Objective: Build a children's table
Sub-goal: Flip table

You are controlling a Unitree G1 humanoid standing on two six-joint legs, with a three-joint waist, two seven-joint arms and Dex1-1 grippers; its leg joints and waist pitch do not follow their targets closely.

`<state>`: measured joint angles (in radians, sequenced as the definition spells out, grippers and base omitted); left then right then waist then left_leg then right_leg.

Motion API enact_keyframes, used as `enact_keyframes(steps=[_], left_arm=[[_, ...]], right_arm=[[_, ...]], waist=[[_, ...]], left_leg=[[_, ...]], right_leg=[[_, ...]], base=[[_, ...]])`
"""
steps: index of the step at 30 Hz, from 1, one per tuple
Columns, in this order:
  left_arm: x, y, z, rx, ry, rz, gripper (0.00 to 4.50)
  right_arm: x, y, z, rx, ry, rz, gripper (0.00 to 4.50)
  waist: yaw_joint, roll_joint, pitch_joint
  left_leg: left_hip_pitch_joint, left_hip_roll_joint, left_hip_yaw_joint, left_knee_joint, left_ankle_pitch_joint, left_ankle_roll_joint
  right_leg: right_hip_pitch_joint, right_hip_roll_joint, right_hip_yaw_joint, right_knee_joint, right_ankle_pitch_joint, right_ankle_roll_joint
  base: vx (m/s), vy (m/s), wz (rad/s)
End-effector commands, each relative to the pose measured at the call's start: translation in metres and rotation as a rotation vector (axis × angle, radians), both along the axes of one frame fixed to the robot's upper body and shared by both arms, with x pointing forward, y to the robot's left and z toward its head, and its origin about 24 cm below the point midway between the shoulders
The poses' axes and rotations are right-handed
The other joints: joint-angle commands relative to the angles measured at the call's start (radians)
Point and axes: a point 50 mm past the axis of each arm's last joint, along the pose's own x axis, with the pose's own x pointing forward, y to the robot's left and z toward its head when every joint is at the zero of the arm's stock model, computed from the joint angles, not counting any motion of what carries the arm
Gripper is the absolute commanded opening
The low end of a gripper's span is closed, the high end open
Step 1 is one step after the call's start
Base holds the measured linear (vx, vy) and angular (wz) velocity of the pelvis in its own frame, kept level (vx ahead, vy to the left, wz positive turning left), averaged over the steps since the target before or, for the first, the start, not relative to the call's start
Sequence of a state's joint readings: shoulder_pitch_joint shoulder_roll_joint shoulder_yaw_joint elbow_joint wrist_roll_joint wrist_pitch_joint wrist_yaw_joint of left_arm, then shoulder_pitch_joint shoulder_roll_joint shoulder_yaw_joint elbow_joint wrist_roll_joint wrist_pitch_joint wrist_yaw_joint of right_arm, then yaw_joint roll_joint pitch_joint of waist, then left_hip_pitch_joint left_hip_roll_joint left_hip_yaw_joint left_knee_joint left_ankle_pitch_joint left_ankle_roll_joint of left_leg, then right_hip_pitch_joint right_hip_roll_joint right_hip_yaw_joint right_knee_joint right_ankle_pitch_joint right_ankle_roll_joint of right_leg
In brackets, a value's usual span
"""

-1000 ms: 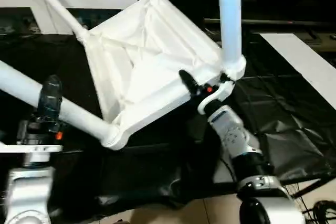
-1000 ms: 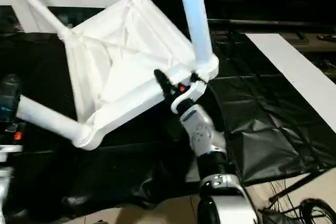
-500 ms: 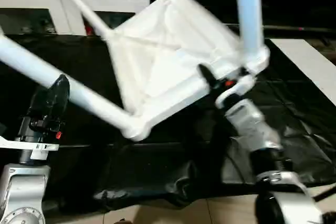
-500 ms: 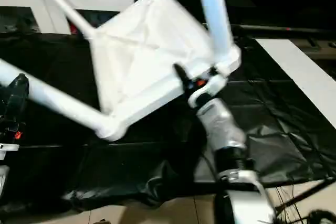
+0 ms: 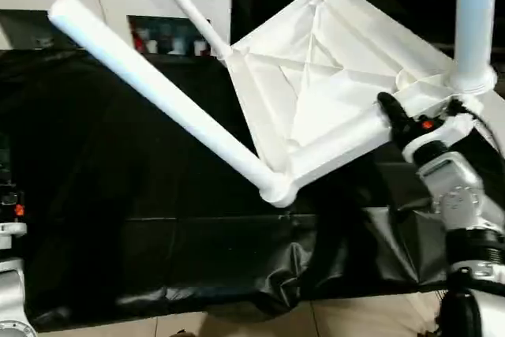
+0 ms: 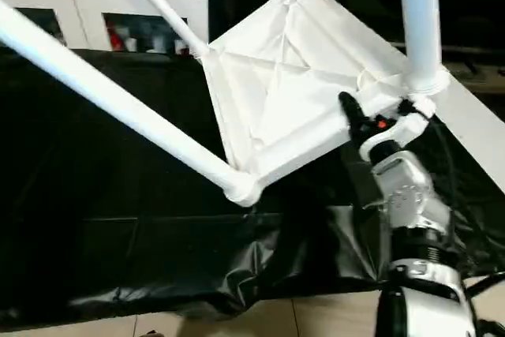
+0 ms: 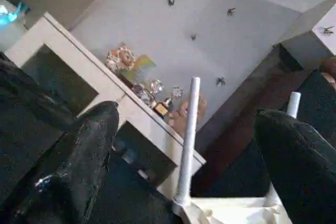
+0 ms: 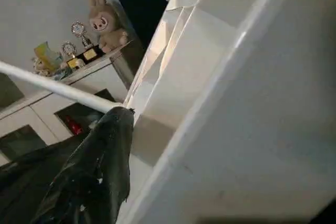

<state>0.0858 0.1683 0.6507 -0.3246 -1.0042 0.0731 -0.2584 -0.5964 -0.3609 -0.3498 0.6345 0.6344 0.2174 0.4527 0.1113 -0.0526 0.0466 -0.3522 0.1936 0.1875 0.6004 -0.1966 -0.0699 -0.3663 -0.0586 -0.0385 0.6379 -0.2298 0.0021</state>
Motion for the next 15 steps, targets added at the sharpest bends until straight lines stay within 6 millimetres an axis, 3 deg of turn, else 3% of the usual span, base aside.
enact_keyframes(steps=[1, 5, 6, 7, 8, 9, 12, 15], left_arm=[[-0.001, 0.006, 0.007, 0.063, -0.001, 0.04, 4.5], [-0.001, 0.021, 0.026, 0.213, -0.013, 0.08, 4.5], [-0.002, 0.026, 0.033, 0.242, -0.022, 0.098, 4.5], [-0.002, 0.027, 0.034, 0.245, -0.023, 0.099, 4.5], [0.0, 0.03, 0.048, 0.346, -0.015, 0.095, 4.5], [0.004, 0.03, 0.059, 0.463, 0.014, 0.075, 4.5], [0.009, 0.024, 0.075, 0.6, 0.034, -0.013, 4.5], [0.011, 0.021, 0.079, 0.635, 0.051, -0.045, 4.5]], right_arm=[[0.0, -0.006, 0.005, -0.179, 0.016, 0.005, 2.61], [0.001, -0.009, 0.012, -0.249, 0.013, 0.013, 2.61], [0.002, -0.01, 0.015, -0.267, 0.013, 0.005, 2.61], [0.002, -0.01, 0.015, -0.268, 0.013, 0.004, 2.61], [0.004, -0.01, 0.019, -0.296, 0.019, -0.01, 2.61], [0.006, -0.008, 0.023, -0.33, 0.021, -0.01, 2.61], [0.009, -0.001, 0.028, -0.388, 0.02, -0.001, 2.61], [0.009, 0.001, 0.03, -0.411, 0.018, 0.001, 2.61]], waist=[[-0.003, -0.004, -0.046], [-0.005, 0.0, -0.045], [-0.006, -0.005, -0.045], [-0.004, -0.001, -0.045], [-0.003, -0.002, -0.045], [-0.004, 0.001, -0.044], [-0.004, 0.001, -0.042], [-0.006, 0.003, -0.04]], left_leg=[[0.006, 0.032, -0.014, -0.072, -0.196, -0.019], [0.011, 0.032, -0.015, -0.074, -0.218, -0.023], [0.011, 0.033, -0.015, -0.075, -0.22, -0.025], [0.014, 0.032, -0.014, -0.074, -0.225, -0.029], [0.014, 0.031, -0.013, -0.074, -0.225, -0.029], [0.016, 0.032, -0.015, -0.076, -0.237, -0.033], [0.019, 0.033, -0.017, -0.079, -0.265, -0.049], [0.021, 0.035, -0.018, -0.082, -0.314, -0.07]], right_leg=[[0.018, -0.06, 0.04, -0.089, -0.199, -0.098], [0.014, -0.061, 0.04, -0.089, -0.232, -0.099], [0.015, -0.061, 0.039, -0.09, -0.237, -0.1], [0.011, -0.06, 0.04, -0.088, -0.236, -0.104], [0.009, -0.059, 0.04, -0.089, -0.237, -0.105], [0.007, -0.06, 0.04, -0.089, -0.251, -0.101], [0.003, -0.06, 0.04, -0.089, -0.273, -0.098], [-0.002, -0.063, 0.042, -0.09, -0.305, -0.106]], base=[[0.0, 0.0, 0.0], [0.0, 0.0, 0.0], [0.0, 0.0, 0.0], [0.0, 0.0, 0.0], [0.0, 0.0, 0.0], [0.0, 0.0, 0.0], [0.0, 0.0, 0.0], [0.0, 0.0, 0.0]])
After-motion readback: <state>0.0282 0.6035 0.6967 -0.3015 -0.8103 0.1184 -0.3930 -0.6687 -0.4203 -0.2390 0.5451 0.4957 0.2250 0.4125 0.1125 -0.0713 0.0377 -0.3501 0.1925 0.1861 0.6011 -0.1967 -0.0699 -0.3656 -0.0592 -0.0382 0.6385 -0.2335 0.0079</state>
